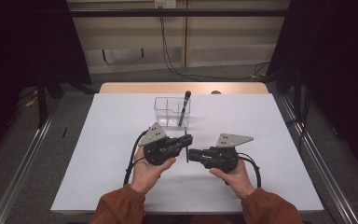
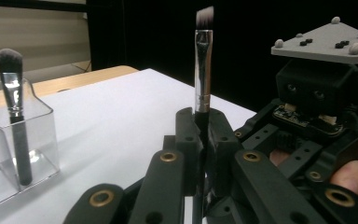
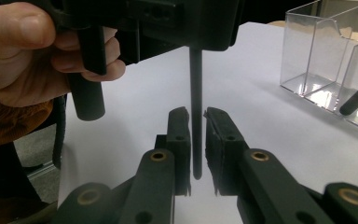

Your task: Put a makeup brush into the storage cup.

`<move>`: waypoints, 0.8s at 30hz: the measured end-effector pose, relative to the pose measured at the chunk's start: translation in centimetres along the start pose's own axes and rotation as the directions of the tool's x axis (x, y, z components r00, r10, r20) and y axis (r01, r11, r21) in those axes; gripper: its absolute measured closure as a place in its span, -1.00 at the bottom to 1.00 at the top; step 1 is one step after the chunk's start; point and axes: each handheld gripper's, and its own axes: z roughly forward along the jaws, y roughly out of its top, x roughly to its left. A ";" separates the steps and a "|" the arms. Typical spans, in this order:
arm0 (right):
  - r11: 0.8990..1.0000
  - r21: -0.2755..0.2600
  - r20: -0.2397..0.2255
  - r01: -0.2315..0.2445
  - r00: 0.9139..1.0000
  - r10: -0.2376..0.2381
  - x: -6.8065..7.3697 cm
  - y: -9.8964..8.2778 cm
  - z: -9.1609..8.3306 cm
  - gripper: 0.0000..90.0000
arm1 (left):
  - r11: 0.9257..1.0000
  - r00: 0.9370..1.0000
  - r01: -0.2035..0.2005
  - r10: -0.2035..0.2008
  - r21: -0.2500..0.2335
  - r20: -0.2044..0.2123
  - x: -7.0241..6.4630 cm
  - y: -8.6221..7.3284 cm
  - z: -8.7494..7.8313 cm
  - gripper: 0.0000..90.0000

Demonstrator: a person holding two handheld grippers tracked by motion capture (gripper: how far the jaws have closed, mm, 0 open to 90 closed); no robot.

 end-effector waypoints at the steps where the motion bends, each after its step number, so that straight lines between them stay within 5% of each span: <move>1: 1.000 -0.001 0.000 -0.002 1.000 0.002 0.0 0.0 0.0 0.71 | 1.000 1.000 0.002 -0.002 -0.001 -0.001 0.0 0.0 0.0 0.90; 9: 1.000 -0.010 0.008 -0.011 1.000 0.012 -0.2 0.0 -0.3 0.51 | 1.000 1.000 0.008 -0.008 0.000 -0.004 0.2 -0.1 0.1 0.90; 24: 0.999 -0.038 0.068 -0.010 0.998 0.012 -0.5 0.0 -0.7 -0.45 | 1.000 1.000 0.016 -0.016 -0.004 -0.015 0.8 -0.3 -0.4 0.90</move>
